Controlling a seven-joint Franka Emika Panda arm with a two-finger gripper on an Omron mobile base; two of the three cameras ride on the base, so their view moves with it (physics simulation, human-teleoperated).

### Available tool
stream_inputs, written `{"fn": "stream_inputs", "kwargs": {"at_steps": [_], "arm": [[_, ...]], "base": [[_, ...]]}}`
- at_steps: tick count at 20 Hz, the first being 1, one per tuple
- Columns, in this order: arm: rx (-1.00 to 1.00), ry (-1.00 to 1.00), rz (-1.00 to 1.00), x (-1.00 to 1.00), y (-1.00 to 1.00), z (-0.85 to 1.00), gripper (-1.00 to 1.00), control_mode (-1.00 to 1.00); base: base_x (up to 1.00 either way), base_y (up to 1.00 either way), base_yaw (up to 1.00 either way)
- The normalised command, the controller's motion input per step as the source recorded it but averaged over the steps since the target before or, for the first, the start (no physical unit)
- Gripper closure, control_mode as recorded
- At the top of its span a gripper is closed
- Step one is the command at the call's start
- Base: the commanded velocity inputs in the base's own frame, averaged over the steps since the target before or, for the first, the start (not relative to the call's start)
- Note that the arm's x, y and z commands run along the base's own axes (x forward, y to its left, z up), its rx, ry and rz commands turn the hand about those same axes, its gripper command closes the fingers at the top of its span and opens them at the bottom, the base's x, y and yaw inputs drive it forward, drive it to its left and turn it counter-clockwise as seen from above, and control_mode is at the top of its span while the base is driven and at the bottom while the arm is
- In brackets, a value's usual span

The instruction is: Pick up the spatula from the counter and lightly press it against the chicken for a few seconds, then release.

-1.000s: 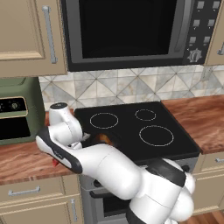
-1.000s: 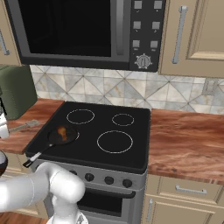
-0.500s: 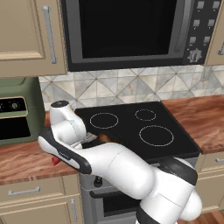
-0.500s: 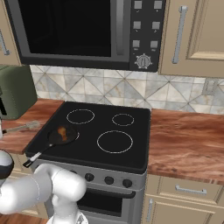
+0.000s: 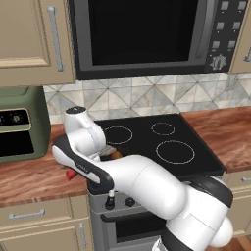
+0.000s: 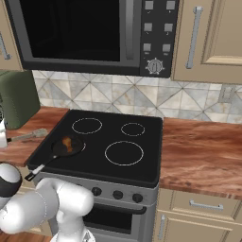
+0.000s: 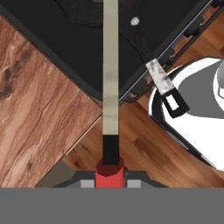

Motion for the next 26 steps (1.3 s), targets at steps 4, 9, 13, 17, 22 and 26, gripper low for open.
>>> {"fn": "stream_inputs", "kwargs": {"at_steps": [4, 9, 13, 17, 22, 26], "arm": [[-0.04, 0.0, 0.0, -0.12, -0.26, 0.11, 1.0, -1.0], [-0.07, 0.0, 0.04, -0.15, -0.3, 0.09, 1.0, -1.0], [-0.04, 0.0, 0.06, -0.09, -0.31, 0.04, 1.0, -1.0], [0.0, 0.02, 0.03, -0.01, -0.26, 0.0, 1.0, -1.0], [0.0, 0.08, 0.0, 0.0, -0.19, 0.01, 1.0, -1.0], [0.0, 0.13, 0.0, 0.02, -0.1, 0.0, 1.0, -1.0]], "base": [[0.0, 0.0, 0.0], [0.0, 0.0, 0.0], [0.0, 0.0, 0.0], [0.0, 0.0, 0.0], [0.0, 0.0, 0.0], [0.0, 0.0, 0.0]]}}
